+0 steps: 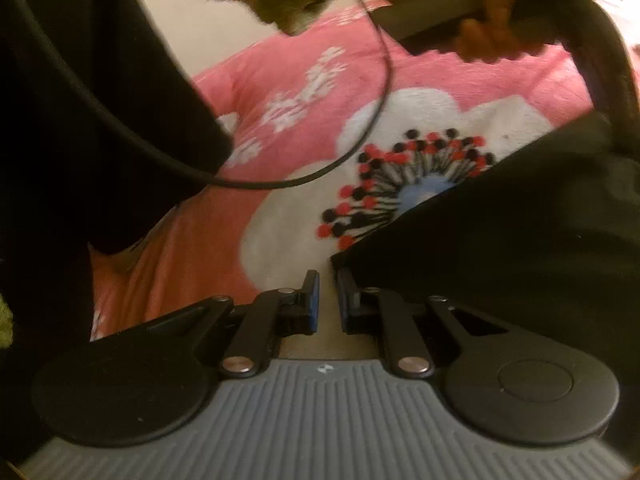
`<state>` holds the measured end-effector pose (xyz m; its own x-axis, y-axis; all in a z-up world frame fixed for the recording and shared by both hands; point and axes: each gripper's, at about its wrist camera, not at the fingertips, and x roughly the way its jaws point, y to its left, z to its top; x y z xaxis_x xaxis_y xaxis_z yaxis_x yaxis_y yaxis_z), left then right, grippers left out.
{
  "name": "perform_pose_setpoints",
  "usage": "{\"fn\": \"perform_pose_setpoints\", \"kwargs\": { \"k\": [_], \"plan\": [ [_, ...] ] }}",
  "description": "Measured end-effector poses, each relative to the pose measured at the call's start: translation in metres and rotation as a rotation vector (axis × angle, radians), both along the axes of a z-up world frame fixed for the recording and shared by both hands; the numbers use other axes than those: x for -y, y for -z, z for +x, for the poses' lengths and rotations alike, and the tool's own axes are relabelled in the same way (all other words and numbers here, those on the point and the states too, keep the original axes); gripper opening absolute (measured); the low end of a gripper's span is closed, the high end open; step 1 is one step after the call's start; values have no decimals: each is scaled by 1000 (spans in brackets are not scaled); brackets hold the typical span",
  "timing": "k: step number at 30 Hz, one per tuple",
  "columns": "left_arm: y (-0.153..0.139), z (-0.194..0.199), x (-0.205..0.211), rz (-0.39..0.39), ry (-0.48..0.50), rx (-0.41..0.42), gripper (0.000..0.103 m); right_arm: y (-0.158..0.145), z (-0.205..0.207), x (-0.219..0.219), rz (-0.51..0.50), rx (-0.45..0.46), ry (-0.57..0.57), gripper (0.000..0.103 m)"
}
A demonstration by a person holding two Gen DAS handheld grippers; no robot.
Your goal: Fold clothes
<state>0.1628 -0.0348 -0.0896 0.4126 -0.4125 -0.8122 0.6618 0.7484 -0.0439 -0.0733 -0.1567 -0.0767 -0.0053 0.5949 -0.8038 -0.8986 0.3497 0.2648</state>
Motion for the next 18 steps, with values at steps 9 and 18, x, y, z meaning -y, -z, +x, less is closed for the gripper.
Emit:
{"fn": "perform_pose_setpoints", "kwargs": {
  "k": [9, 18],
  "plan": [
    [1, -3, 3, 18, 11, 20, 52, 2, 39, 6, 69, 23, 118, 10],
    [4, -4, 4, 15, 21, 31, 52, -2, 3, 38, 107, -57, 216, 10]
  ]
}}
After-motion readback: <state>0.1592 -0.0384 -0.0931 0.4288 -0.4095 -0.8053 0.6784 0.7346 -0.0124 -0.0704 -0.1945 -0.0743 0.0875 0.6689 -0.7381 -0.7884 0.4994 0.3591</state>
